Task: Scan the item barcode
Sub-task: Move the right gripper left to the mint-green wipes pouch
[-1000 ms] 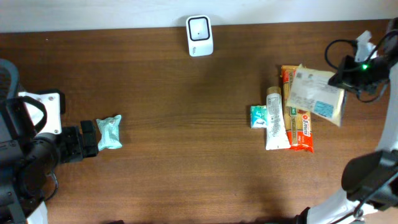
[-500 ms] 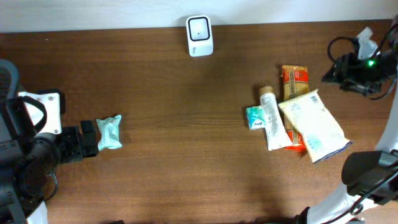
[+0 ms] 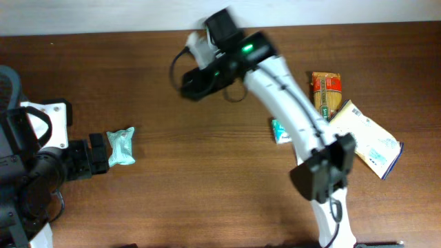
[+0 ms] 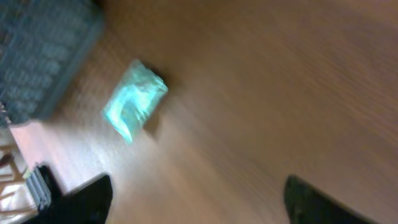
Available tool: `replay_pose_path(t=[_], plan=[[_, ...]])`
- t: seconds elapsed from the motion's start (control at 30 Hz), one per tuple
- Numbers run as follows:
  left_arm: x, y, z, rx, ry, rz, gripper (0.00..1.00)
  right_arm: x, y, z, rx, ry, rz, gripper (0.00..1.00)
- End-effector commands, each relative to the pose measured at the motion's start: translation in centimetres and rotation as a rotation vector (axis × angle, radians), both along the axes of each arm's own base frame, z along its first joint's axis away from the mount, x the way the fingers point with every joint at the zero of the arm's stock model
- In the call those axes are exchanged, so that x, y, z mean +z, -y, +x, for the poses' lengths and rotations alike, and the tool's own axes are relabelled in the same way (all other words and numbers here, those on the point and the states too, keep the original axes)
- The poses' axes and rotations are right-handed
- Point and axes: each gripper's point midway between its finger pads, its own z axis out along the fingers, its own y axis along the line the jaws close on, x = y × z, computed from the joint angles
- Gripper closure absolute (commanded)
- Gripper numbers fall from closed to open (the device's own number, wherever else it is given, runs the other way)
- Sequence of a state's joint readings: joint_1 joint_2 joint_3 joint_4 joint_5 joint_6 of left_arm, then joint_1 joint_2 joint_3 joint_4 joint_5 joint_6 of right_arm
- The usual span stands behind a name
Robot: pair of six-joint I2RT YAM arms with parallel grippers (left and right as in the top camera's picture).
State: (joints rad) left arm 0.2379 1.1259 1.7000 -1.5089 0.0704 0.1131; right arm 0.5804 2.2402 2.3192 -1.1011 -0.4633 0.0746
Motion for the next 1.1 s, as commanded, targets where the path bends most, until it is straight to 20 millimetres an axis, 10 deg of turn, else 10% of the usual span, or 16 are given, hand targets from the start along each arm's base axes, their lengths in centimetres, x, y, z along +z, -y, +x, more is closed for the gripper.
replay_pose_path(t=[0.0,0.13,0.37,0.8,1.07], plan=[[0.3,-0.2,-0.1,-0.005,0.007,0.018,0.01,-1.4,-8.1,-2.9,0.119,0.051,0.068,0.01],[0.3,-0.2,-0.1,-0.005,0.007,0.018,0.01,-5.2,-15.1,-5.4,0.198,0.154,0.065,0.01],[0.3,-0.2,-0.1,-0.005,0.006,0.018,0.01,-17.2,-17.7,-6.7,0.286,0.202,-0.106,0.01],[0.3,-0.2,-0.1,-0.005,0.006,0.018,0.01,-17.5,-20.1,-6.7,0.269,0.238,-0.030,0.11],[0.3,-0.2,-0.1,-0.005,0.006,0.018,0.01,-18.9,-18.4,-7.1,0.258,0.194,-0.109,0.94]])
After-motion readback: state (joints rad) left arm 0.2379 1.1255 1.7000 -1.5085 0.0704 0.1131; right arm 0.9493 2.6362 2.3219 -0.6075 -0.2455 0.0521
